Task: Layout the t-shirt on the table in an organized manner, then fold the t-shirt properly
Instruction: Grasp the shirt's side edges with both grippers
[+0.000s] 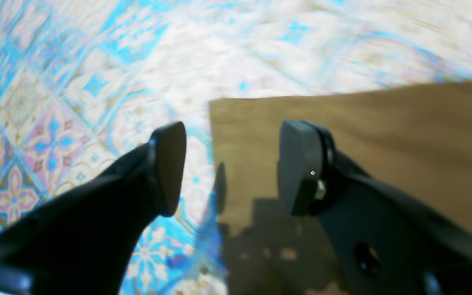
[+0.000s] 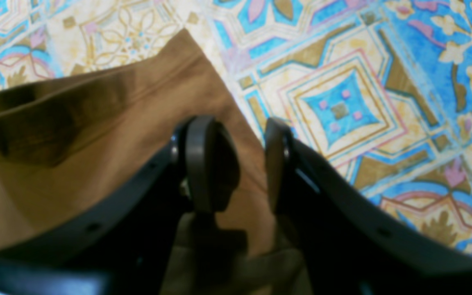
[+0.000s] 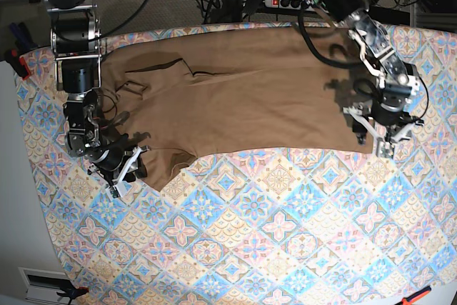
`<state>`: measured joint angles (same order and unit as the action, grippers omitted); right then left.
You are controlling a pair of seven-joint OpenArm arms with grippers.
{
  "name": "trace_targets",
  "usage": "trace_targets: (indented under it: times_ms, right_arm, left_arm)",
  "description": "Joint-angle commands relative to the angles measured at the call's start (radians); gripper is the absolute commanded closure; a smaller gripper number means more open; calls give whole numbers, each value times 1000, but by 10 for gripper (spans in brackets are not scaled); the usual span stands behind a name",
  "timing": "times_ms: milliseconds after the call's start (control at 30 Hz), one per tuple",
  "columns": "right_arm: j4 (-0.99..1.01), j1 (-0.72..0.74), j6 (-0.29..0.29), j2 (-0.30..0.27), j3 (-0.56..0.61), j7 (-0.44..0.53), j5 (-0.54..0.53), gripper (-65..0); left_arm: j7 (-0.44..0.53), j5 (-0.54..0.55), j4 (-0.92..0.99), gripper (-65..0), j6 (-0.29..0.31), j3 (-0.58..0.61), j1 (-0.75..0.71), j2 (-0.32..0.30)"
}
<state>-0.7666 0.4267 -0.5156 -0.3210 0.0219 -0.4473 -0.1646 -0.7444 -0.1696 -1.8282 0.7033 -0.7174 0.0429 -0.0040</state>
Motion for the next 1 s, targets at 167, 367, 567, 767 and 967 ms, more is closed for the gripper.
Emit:
trace_targets:
  times_ms: [167,367,567,767,967]
  right_arm:
    - [3,-5,-21,0,8,-74,21,-196]
    - [3,-7,-21,0,8,-75,21,-196]
    - [3,-7,-21,0,8,-75,21,-196]
    - [3,-7,-21,0,8,-77,21,-196]
    - [3,-7,-21,0,8,-77,21,-196]
  left_arm:
    - [18,12,198,-348,-5,-100,130,-92]
    - [21,12,305,-348,-5,-104,150,-162]
    - [23,17,509,-348,-5,-103,211,-210]
    - [23,20,585,-348,-5,-60,249,-230]
    - [23,20,628,-342,-5,20,249,-222]
